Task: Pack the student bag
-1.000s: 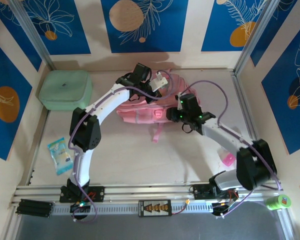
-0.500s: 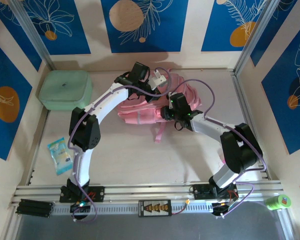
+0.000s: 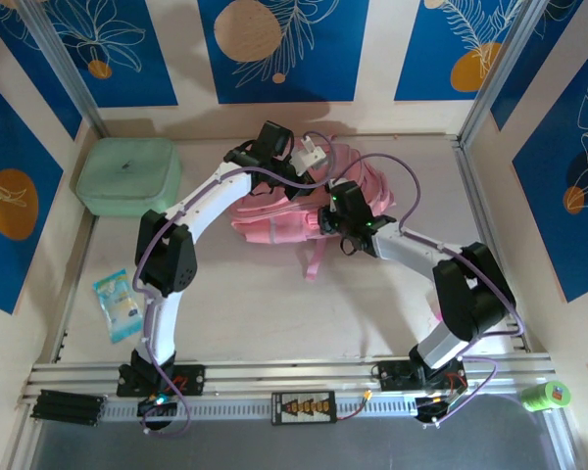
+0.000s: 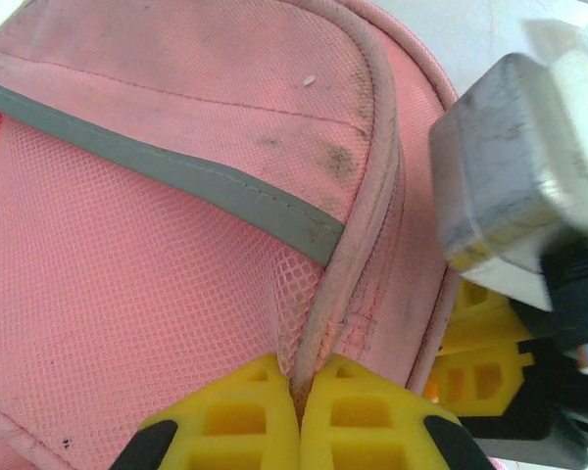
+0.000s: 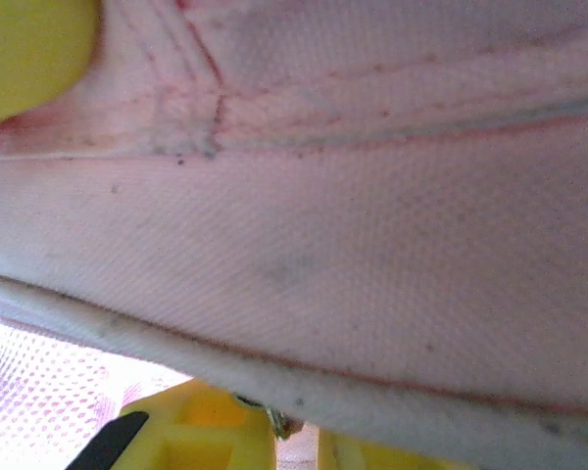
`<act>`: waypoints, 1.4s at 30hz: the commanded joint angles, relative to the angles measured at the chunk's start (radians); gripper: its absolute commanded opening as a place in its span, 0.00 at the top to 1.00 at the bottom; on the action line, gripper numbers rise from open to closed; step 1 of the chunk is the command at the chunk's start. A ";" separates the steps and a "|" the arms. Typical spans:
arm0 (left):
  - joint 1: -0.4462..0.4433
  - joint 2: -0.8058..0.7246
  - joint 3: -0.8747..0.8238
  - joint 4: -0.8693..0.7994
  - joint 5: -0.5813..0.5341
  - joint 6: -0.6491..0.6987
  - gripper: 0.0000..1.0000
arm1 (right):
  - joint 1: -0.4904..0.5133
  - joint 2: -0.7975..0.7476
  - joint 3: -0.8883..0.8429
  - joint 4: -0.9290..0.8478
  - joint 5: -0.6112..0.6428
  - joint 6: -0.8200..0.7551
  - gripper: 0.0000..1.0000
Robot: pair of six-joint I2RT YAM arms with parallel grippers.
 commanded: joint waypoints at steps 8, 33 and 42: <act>0.017 0.018 0.035 -0.123 0.072 0.083 1.00 | -0.144 -0.173 -0.131 -0.068 -0.079 0.000 0.85; 0.017 0.006 0.005 -0.117 0.095 0.083 1.00 | -0.293 -0.100 -0.051 -0.112 -0.490 -0.087 0.71; 0.017 0.010 0.007 -0.126 0.086 0.087 1.00 | -0.244 -0.117 -0.030 -0.130 -0.344 -0.126 0.70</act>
